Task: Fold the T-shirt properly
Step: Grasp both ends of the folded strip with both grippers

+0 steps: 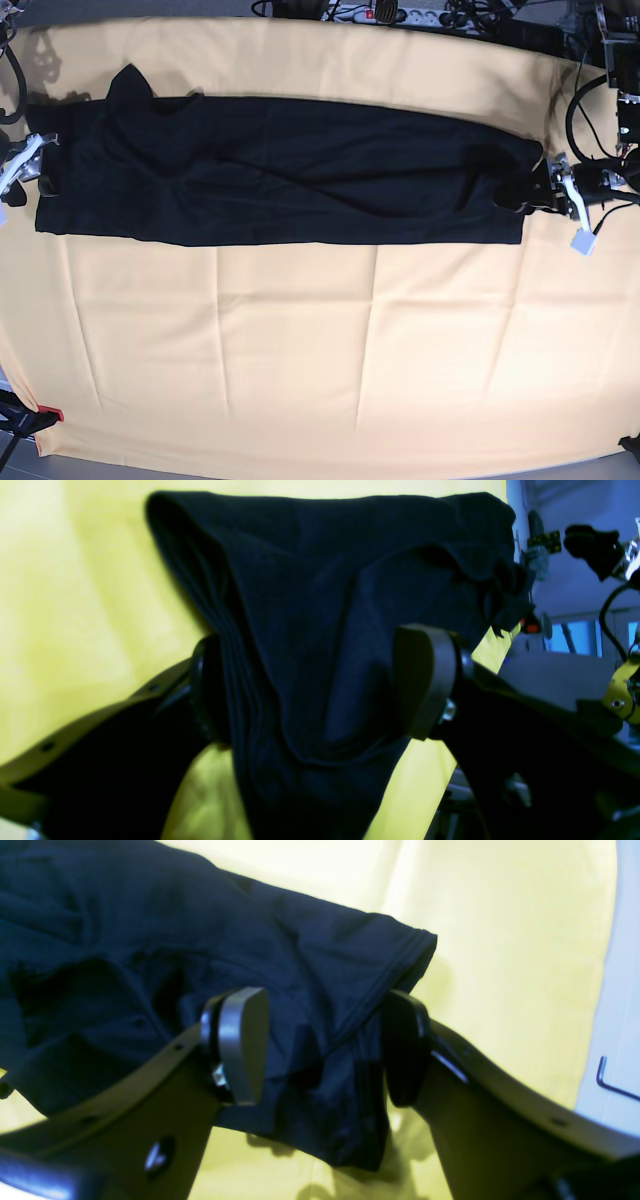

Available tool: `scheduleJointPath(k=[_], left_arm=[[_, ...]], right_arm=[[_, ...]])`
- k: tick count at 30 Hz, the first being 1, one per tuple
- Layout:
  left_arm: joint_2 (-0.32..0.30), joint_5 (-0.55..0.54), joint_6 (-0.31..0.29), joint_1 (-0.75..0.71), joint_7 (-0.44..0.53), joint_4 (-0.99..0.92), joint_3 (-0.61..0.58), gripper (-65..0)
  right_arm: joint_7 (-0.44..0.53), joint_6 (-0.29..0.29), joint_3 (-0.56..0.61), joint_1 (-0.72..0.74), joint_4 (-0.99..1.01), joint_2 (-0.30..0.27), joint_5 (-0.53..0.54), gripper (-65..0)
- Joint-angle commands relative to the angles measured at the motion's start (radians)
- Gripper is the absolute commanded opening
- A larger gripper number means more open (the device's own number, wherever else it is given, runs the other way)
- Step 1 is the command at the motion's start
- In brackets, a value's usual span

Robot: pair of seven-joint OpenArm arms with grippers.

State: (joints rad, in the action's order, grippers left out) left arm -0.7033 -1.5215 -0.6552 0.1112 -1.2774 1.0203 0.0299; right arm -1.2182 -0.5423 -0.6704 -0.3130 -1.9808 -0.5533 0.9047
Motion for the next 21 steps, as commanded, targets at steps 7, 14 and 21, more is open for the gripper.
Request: scheduleJointPath(k=[7, 14, 21], left_arm=[[-0.010, 0.038, 0.021, -0.016, -0.115, -0.006, -0.053, -17.9], [-0.019, 0.038, 0.029, -0.016, -0.119, -0.006, -0.053, -20.8], [-0.034, 0.038, 0.046, -0.014, -0.119, -0.006, -0.053, -65.0]], right_arm=[[0.022, 0.000, -0.011, 0.008, -0.011, -0.024, 0.006, -27.4], [0.023, 0.000, -0.011, 0.008, -0.010, -0.024, 0.006, -27.4], [0.030, 0.000, -0.011, 0.008, -0.011, -0.024, 0.006, -27.3]])
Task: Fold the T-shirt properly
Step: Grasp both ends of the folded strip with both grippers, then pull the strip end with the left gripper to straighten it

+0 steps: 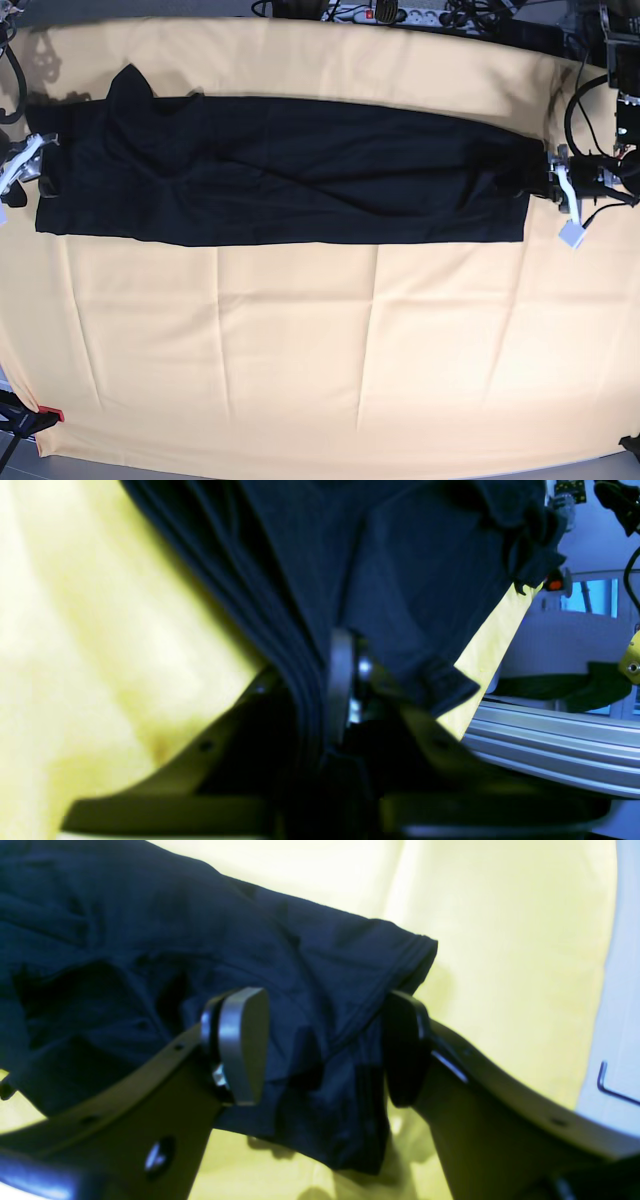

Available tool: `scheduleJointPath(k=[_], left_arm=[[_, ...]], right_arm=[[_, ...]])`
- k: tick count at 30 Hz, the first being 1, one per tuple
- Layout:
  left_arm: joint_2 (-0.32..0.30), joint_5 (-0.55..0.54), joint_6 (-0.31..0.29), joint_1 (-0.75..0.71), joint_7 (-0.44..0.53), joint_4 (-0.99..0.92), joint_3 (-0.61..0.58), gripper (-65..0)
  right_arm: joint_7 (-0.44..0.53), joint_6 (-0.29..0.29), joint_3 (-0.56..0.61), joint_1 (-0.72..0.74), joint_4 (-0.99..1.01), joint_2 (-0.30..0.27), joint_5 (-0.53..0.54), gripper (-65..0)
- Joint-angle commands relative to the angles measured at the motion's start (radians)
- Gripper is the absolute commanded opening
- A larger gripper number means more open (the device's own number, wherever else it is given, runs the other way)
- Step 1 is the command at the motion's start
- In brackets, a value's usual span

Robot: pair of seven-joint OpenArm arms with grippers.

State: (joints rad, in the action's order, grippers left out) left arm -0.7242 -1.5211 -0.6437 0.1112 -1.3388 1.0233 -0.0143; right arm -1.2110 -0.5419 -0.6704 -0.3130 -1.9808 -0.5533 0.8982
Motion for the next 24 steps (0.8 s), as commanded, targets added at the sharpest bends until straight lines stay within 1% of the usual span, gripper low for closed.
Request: scheduleJointPath(k=[1, 7, 19, 22, 24], left_arm=[[-0.016, 0.038, 0.035, -0.013, -0.057, -0.009, -0.009, -65.0], [-0.060, 0.038, 0.035, 0.026, -0.057, -0.009, -0.009, -65.0], [-0.214, 0.038, 0.035, 0.204, -0.057, -0.009, -0.009, -65.0], [-0.233, 0.038, 0.035, 0.222, -0.057, -0.009, -0.009, -65.0], [-0.234, 0.038, 0.039, 0.221, -0.057, -0.009, -0.009, -65.0]], right_arm=[[0.023, -0.001, -0.011, 0.008, -0.010, -0.024, 0.013, -27.3], [0.023, -0.001, -0.011, 0.008, -0.010, -0.024, 0.013, -27.3], [0.023, -0.001, -0.011, 0.008, -0.011, -0.024, 0.014, -27.3], [0.026, -0.001, -0.011, 0.008, -0.010, -0.024, 0.013, -27.3], [0.032, -0.001, -0.011, 0.008, -0.010, -0.024, 0.013, -27.3]])
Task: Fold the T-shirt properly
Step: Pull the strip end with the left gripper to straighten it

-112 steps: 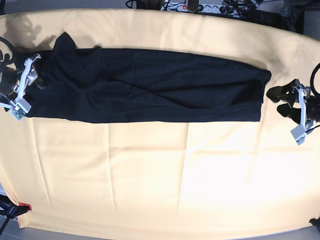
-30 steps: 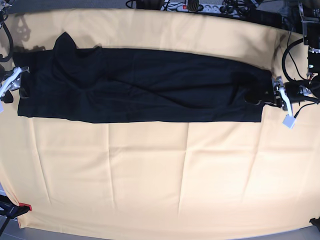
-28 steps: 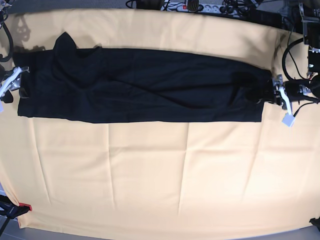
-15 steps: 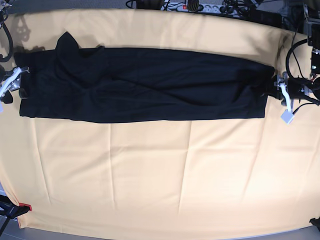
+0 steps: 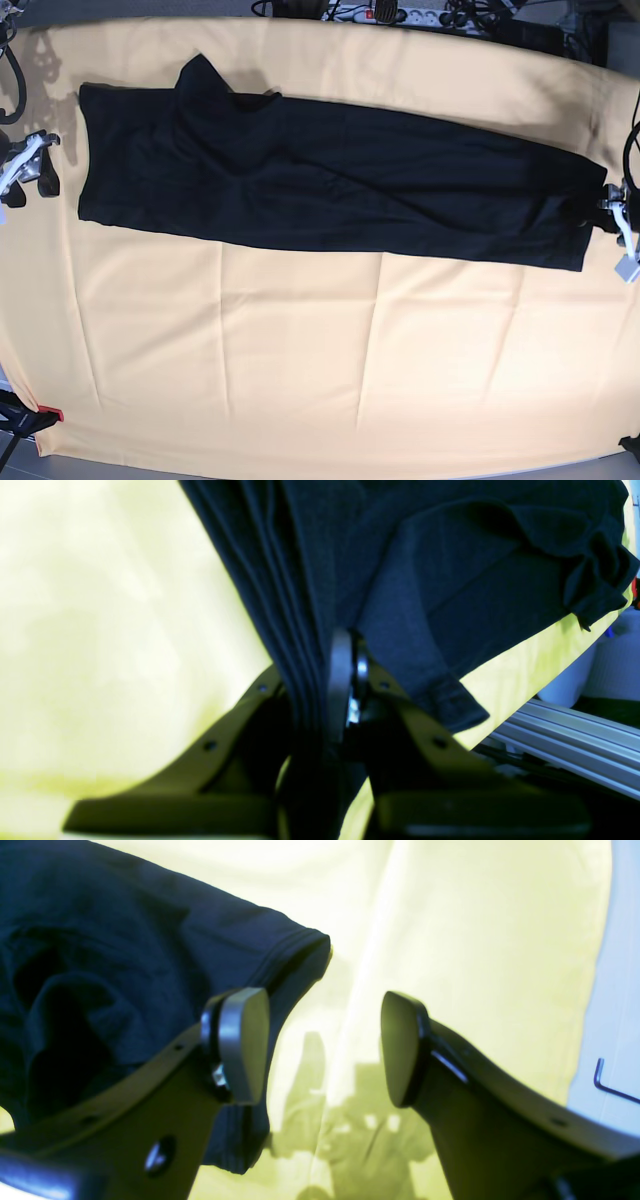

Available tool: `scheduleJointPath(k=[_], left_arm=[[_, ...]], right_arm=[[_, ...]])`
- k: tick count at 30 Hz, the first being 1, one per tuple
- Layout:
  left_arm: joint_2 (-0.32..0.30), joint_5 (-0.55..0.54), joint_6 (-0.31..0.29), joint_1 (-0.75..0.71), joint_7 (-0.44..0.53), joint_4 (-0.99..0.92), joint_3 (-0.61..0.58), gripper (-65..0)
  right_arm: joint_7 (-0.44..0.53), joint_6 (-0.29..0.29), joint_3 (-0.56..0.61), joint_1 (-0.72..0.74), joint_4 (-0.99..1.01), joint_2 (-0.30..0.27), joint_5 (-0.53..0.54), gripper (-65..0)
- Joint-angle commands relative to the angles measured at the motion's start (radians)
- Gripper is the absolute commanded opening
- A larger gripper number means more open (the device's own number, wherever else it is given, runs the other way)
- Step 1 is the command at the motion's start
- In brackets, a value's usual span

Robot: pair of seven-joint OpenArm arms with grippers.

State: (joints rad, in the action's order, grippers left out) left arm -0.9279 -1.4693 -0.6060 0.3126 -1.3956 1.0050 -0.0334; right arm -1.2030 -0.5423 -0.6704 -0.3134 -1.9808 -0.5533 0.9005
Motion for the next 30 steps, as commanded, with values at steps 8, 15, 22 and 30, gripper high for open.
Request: scheduleJointPath(k=[8, 15, 22, 30], left_arm=[[-0.077, -0.014, -0.004, 0.014, -0.001, 0.009, 0.010, -65.0], [-0.154, -0.014, 0.016, 0.014, -0.001, 0.008, 0.010, -65.0], [-0.126, -0.014, 0.061, 0.014, -0.001, 0.008, 0.010, -65.0], [-0.043, -0.014, 0.084, 0.014, -0.001, 0.019, 0.010, -65.0]], right_arm=[[0.037, 0.000, -0.011, 0.008, -0.010, -0.024, 0.011, -27.3], [0.045, 0.000, -0.011, 0.008, -0.011, -0.024, 0.011, -27.4], [0.045, 0.000, -0.011, 0.008, -0.010, -0.023, 0.011, -27.4], [0.057, 0.000, -0.011, 0.008, -0.010, -0.023, 0.010, -27.4]])
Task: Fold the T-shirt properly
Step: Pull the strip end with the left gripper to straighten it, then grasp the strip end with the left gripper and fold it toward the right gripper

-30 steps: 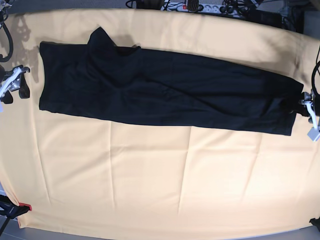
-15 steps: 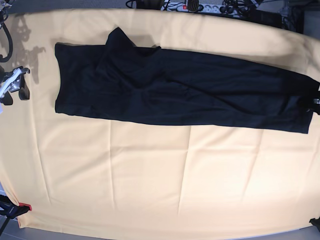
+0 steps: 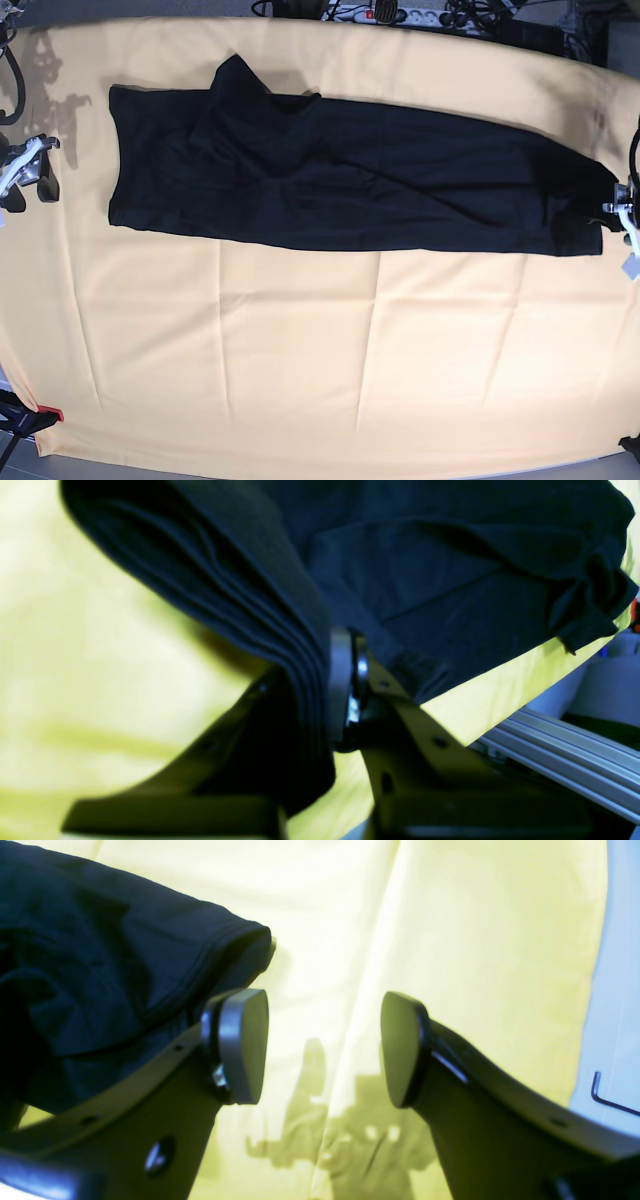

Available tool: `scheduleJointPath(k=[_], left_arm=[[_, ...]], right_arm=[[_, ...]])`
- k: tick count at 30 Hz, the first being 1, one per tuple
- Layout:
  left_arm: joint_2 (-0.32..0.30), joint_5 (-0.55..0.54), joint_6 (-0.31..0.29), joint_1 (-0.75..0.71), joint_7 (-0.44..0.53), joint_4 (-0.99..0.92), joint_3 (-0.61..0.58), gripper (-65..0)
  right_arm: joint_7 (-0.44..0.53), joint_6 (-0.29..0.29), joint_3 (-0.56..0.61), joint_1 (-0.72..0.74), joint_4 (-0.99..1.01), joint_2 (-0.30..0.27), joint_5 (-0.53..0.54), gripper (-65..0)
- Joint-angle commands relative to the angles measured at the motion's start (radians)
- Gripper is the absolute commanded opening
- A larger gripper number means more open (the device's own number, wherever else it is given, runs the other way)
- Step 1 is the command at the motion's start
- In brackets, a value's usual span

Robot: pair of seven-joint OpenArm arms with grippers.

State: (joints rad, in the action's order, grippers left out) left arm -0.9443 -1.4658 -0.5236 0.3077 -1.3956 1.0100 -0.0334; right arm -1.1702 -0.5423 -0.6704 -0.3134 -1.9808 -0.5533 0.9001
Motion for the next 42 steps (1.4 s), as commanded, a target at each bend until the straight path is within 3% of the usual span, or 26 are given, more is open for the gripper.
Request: scheduleJointPath(k=[1, 11, 19, 24, 34, 42], left_arm=[[-0.018, -0.018, 0.002, 0.019, -0.001, 0.021, 0.010, -65.0], [0.028, -0.018, 0.009, -0.018, -0.001, 0.174, 0.010, -65.0], [0.039, -0.018, -0.003, -0.143, -0.001, 0.515, 0.010, -65.0], [0.088, -0.018, -0.033, -0.146, -0.001, 0.697, 0.010, -65.0], [0.310, -0.018, -0.049, -0.146, -0.001, 0.746, 0.010, -65.0], [0.451, -0.018, -0.105, -0.147, -0.001, 0.737, 0.010, -65.0]], right_arm=[[0.024, -0.001, -0.011, 0.008, -0.010, -0.023, 0.010, -27.4], [0.031, -0.045, -0.011, 0.008, -0.010, -0.020, -0.039, -27.4], [0.063, -0.037, -0.011, 0.008, -0.010, 0.005, -0.125, -27.4], [0.060, -0.038, -0.011, 0.007, -0.010, 0.010, -0.140, -27.3], [0.060, -0.026, -0.011, 0.006, -0.010, 0.010, -0.169, -27.4], [0.061, -0.026, -0.011, 0.006, -0.010, 0.010, -0.168, -27.4]])
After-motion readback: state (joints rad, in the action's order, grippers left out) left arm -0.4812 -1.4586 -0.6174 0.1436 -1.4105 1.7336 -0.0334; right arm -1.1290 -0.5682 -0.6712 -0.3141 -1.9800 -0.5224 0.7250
